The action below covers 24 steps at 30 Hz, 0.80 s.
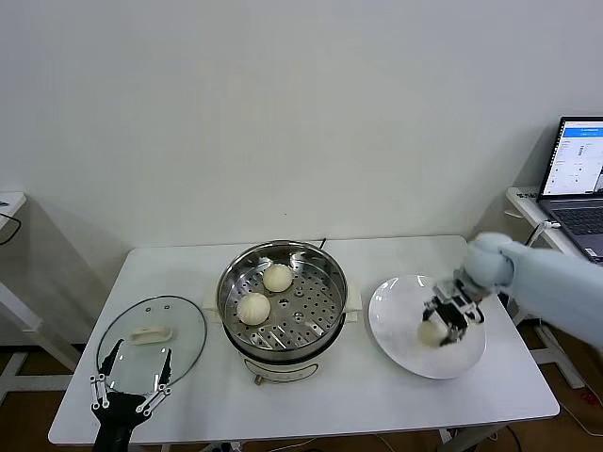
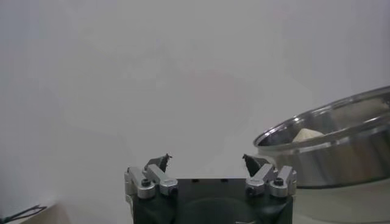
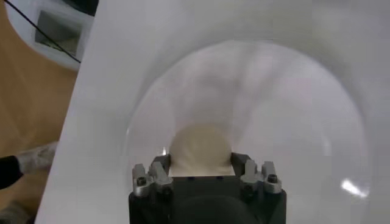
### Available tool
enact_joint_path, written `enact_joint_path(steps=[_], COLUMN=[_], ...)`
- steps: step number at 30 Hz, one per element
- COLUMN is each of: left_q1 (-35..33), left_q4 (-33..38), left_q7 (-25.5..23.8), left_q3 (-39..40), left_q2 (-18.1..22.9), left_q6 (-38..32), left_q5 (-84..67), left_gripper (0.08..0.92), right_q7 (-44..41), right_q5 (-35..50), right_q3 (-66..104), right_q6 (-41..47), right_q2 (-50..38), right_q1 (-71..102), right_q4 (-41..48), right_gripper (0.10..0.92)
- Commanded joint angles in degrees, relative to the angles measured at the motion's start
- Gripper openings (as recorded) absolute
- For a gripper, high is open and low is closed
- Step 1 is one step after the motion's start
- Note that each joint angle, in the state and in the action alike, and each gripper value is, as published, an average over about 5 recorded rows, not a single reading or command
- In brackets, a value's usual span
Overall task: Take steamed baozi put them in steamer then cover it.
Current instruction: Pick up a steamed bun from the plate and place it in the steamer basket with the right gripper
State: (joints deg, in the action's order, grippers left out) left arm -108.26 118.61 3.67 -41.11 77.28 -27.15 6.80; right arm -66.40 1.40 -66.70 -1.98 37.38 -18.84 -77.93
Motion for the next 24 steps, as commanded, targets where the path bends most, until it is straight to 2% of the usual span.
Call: enact_joint_path(steps=[1, 9, 17, 24], left_q1=[-0.2, -0.9, -1.2, -1.2], left_q4=[0.6, 1.8, 2.1, 2.2], left_q7=[0.0, 0.1, 0.2, 0.2], left_q3=[0.3, 0.4, 0.3, 0.3], left_q2=[0.0, 0.1, 0.3, 0.4], left_q6=[0.1, 0.2, 0.1, -0.1], left_q5=[0.2, 0.7, 0.7, 0.7], left_gripper=[0.823, 0.823, 0.823, 0.823], right_q7=[-5.5, -3.4, -0.5, 1.5], right_q5=[6.4, 6.0, -1.9, -9.8], right_q3=[0.1, -3.8, -7.0, -8.3], right_q6=[-11.9, -20.8, -28.4, -33.6], right_q2=[11.8, 24.9, 28.5, 29.7], right_q1=[-21.5, -28.0, -23.9, -18.4], right_q4=[-2.7, -6.1, -13.1, -13.9], right_gripper=[0.698, 0.715, 0.701, 0.701])
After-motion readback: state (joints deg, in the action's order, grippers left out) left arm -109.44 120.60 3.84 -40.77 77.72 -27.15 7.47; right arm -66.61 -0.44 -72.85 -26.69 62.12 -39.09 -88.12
